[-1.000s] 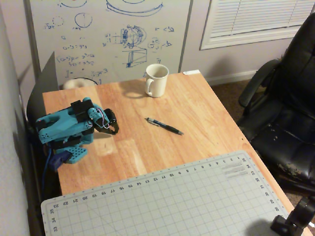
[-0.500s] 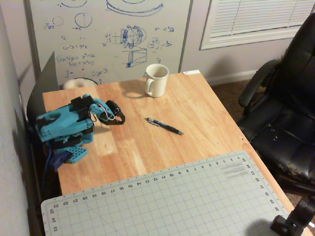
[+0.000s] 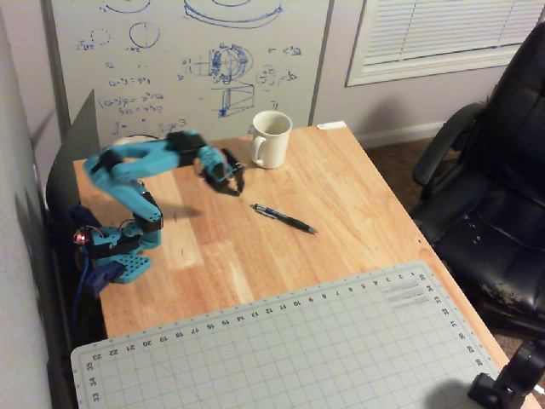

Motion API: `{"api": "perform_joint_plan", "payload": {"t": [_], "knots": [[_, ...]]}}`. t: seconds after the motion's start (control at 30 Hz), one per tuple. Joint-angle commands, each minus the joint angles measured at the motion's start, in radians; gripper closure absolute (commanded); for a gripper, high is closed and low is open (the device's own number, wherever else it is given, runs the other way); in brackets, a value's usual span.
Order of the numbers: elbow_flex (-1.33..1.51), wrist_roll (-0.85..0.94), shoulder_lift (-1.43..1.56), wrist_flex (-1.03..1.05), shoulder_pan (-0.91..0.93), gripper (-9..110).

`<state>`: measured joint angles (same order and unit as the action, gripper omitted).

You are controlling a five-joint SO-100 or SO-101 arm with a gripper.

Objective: Touch the pen.

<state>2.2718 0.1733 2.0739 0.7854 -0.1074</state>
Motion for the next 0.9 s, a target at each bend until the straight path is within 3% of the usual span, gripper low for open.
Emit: {"api": "perform_joint_plan", "payload": {"t": [0.0,0.37,0.87], "knots": [[-0.313,0.008,-0.225,-0.020,-0.005,101],[-0.742,0.009,-0.719,-0.012,-0.003,101],[-0.793,0.021,-0.847,-0.009,0.089,101]]}}
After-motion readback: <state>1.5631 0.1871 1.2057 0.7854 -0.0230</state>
